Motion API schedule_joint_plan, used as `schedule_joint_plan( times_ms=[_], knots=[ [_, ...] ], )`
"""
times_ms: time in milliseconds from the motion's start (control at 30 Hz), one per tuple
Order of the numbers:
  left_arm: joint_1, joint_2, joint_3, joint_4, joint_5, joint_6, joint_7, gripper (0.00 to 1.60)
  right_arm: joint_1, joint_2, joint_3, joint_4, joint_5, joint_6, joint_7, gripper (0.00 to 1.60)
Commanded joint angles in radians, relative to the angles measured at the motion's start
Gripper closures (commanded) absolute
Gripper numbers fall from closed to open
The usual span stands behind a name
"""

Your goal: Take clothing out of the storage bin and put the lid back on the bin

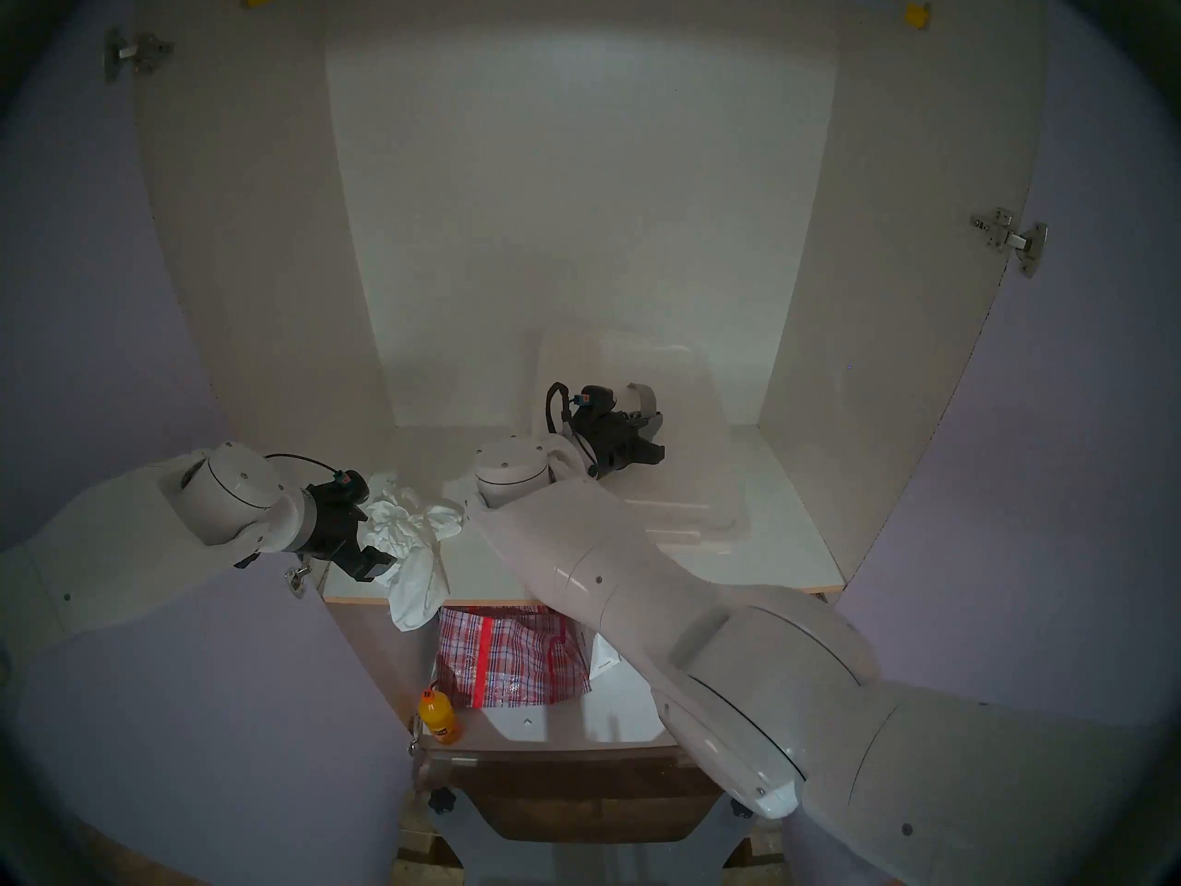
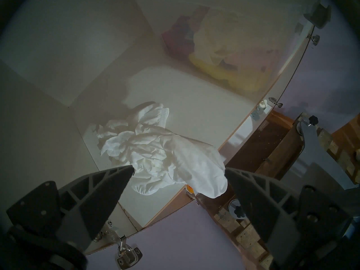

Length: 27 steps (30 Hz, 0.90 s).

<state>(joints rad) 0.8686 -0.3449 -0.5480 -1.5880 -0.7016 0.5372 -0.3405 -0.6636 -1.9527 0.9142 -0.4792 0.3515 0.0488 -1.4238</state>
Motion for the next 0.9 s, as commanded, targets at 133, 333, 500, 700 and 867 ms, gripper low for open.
schedule_joint_plan(
  times_ms=[133,333,500,700,867],
  knots=[
    [-0.023,0.005,-0.019,-0.007,0.000,-0.006,-0.001,0.00,0.142,-0.054,0.016,0.124,0.040,-0.060,0.093,1.60],
    [-0.023,0.005,-0.019,-0.007,0.000,-0.006,-0.001,0.00,0.166,-0.054,0.002,0.145,0.069,-0.077,0.191,1.60],
    [-0.023,0.005,-0.019,-0.007,0.000,-0.006,-0.002,0.00,0.140,-0.054,-0.038,0.122,0.079,-0.083,0.200,1.60],
    [-0.023,0.005,-0.019,-0.007,0.000,-0.006,-0.001,0.00,0.124,-0.054,-0.090,0.119,0.122,-0.074,0.175,1.60],
    [-0.022,0.005,-0.019,-0.007,0.000,-0.005,-0.001,0.00,0.119,-0.054,-0.107,0.126,0.141,-0.066,0.165,1.60]
  ],
)
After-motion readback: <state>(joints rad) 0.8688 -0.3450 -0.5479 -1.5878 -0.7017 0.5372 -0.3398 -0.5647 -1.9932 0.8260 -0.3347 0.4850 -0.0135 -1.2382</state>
